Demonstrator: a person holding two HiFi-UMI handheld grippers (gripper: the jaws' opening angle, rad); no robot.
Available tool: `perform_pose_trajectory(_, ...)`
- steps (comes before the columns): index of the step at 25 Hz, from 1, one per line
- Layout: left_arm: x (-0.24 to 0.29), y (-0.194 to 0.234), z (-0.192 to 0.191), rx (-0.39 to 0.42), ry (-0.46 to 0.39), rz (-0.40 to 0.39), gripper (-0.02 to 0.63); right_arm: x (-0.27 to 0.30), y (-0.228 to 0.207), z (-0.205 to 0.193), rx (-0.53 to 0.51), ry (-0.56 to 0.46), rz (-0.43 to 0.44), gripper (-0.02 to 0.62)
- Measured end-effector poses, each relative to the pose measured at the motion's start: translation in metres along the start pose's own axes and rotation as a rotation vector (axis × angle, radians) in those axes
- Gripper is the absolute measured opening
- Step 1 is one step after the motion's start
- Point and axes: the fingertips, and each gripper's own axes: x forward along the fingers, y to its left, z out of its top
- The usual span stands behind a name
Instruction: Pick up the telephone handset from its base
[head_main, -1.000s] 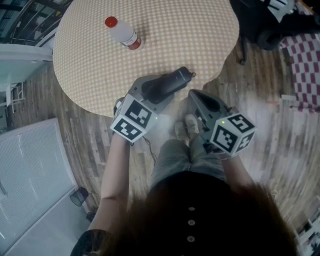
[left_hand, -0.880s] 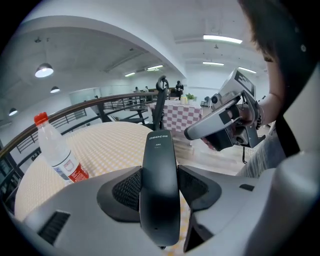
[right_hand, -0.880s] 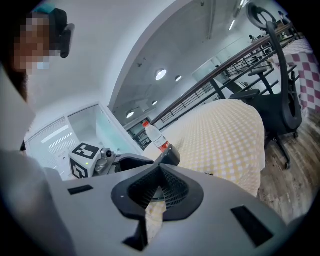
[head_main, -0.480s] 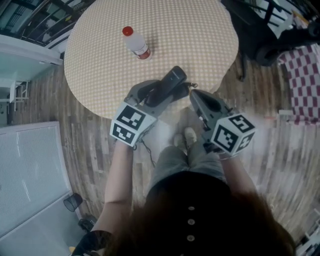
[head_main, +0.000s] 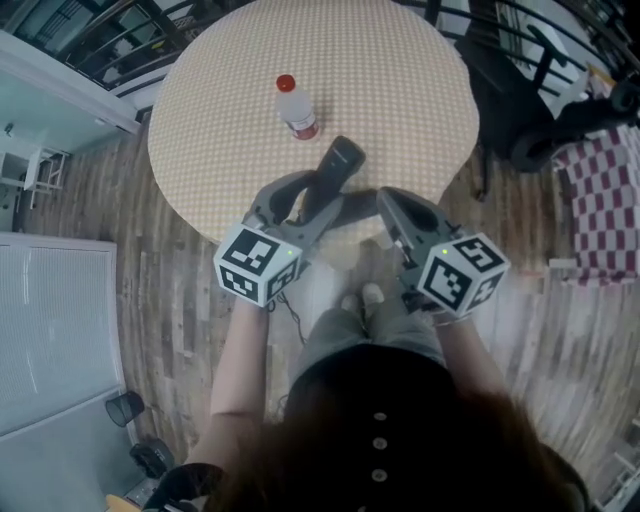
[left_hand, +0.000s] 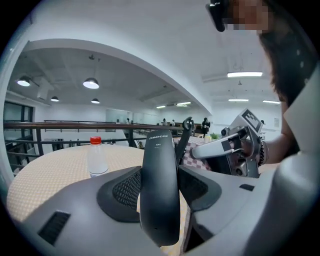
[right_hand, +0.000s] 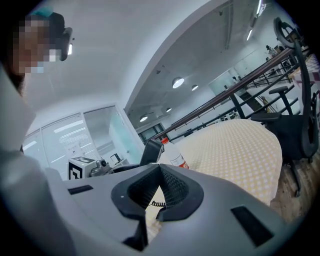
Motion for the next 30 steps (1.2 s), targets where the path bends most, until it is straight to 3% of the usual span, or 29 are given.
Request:
perform_pose_trajectory(15,-0.053,0.003,0.043,-0.098,-0.3,0.105,0.233,-0.001,0.032,0.024,-0.066,-0.021,0.123,0.009)
perform_pose_trajectory(30,-0.094,0.005,0.028,-0.183,-0.366,0.163,0.233,-0.006,0.058,0.022,-0.075,-0.03,0.214,0.009)
